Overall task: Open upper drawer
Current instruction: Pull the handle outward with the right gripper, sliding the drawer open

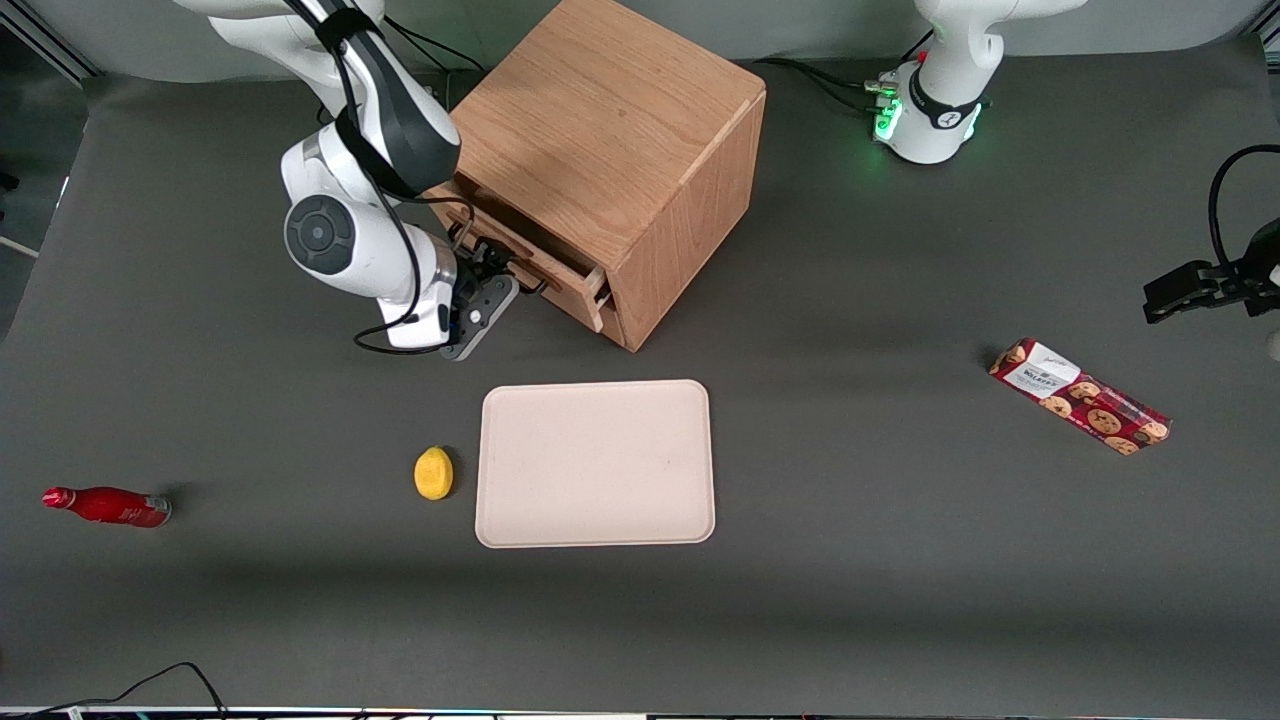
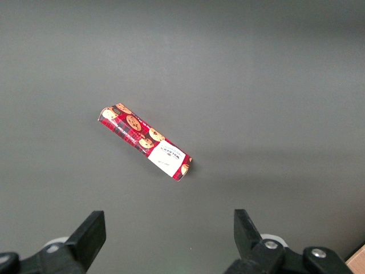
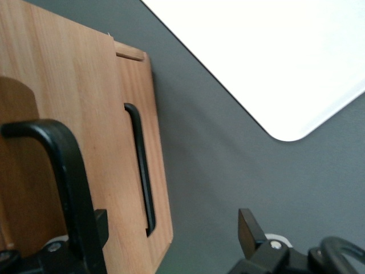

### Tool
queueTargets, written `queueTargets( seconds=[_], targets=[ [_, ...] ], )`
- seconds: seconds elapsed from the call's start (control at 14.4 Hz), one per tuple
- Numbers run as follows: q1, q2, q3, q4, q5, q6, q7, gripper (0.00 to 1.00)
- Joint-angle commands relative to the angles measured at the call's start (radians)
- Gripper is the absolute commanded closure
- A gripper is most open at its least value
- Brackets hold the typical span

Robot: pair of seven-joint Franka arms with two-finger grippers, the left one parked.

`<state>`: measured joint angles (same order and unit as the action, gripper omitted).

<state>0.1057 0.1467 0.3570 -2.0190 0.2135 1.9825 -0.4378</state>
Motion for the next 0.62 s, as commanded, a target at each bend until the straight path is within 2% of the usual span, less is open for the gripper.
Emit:
queueTargets(
  seconds=[0.0,0.55],
  targets=[
    [-0.004,0.013,-0.016,0.013,-0.046,0.006,-0.024,0.00],
    [-0.004,0.034,-0.116,0.046,-0.049,0.019,-0.107,0.00]
  ],
)
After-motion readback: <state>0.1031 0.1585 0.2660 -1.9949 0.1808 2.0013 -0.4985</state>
